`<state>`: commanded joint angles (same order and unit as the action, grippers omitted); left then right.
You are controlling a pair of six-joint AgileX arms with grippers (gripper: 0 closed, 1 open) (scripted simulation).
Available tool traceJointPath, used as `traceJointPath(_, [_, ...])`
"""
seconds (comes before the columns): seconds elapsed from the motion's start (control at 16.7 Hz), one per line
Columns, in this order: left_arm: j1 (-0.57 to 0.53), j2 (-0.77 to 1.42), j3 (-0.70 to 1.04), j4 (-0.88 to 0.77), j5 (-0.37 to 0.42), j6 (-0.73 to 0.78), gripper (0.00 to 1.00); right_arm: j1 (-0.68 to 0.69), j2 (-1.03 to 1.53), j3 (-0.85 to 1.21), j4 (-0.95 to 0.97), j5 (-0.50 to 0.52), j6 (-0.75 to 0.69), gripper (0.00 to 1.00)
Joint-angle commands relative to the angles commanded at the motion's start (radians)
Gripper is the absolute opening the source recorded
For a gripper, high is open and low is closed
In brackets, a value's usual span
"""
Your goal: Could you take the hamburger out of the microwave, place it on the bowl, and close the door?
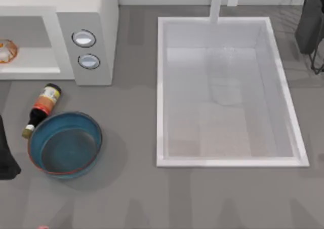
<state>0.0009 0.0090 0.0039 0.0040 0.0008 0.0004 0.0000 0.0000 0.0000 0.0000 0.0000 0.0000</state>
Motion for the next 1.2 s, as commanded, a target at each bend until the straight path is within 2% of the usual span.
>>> traceJointPath(0.24, [0.013, 0.131, 0.056, 0.058, 0.012, 0.005, 1.00, 0.000, 0.000, 0.000, 0.000, 0.000, 0.000, 1.00])
traceJointPath(0.48, [0.038, 0.393, 0.168, 0.173, 0.036, 0.015, 1.00, 0.000, 0.000, 0.000, 0.000, 0.000, 0.000, 1.00])
traceJointPath(1.2, [0.142, 1.563, 0.662, 0.685, 0.144, 0.058, 1.00, 0.000, 0.000, 0.000, 0.000, 0.000, 0.000, 1.00])
